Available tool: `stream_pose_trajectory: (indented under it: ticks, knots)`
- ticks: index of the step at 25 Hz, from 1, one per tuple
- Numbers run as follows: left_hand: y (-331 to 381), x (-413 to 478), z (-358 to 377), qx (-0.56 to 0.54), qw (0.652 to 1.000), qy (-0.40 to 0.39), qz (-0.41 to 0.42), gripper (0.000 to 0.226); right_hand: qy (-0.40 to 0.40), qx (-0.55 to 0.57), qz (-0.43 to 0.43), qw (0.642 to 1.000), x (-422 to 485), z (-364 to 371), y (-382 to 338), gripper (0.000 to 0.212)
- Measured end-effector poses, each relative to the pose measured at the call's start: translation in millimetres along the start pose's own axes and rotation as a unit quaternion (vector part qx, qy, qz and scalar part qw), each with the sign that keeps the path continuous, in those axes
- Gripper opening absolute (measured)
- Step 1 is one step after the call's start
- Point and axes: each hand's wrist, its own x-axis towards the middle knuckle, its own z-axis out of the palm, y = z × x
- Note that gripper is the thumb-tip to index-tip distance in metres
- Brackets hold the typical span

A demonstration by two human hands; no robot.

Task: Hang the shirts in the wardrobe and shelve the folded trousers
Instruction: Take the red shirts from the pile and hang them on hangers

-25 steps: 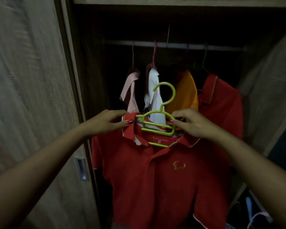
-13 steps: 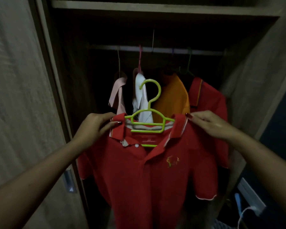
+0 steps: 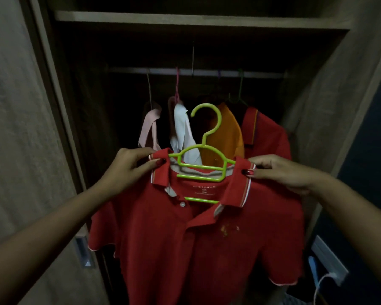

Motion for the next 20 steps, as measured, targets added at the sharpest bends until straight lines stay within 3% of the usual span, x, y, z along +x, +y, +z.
stream_pose_trajectory:
  ticks: [4,6,8,10,13,16,20]
  knots:
    - [21,49,21,-0.032,0.993,-0.114,0.017,0.047,0.052,0.023,0.023,0.998,-36,-18,-7,0.034]
    - [33,82,43,-0.054,0.992,-0.108,0.031,0.054,0.089,0.010,0.025,0.996,-63,-33,-13,0.045]
    - [44,118,65,-0.075,0.992,-0.084,0.051,0.044,0.117,0.011,0.041,0.992,-86,-44,-15,0.049]
    - [94,178,114,-0.089,0.982,-0.083,0.148,0.030,0.200,0.001,0.056,0.978,-142,-69,-27,0.050]
    - [117,217,162,0.088,0.969,-0.121,0.196,0.045,0.209,-0.018,0.082,0.974,-168,-72,-24,0.047]
    - [117,219,187,0.255,0.921,-0.227,0.186,0.069,0.212,-0.011,0.091,0.973,-177,-68,-25,0.046]
    - [94,220,177,0.294,0.921,-0.160,0.199,0.049,0.202,-0.010,0.095,0.975,-179,-66,-34,0.040]
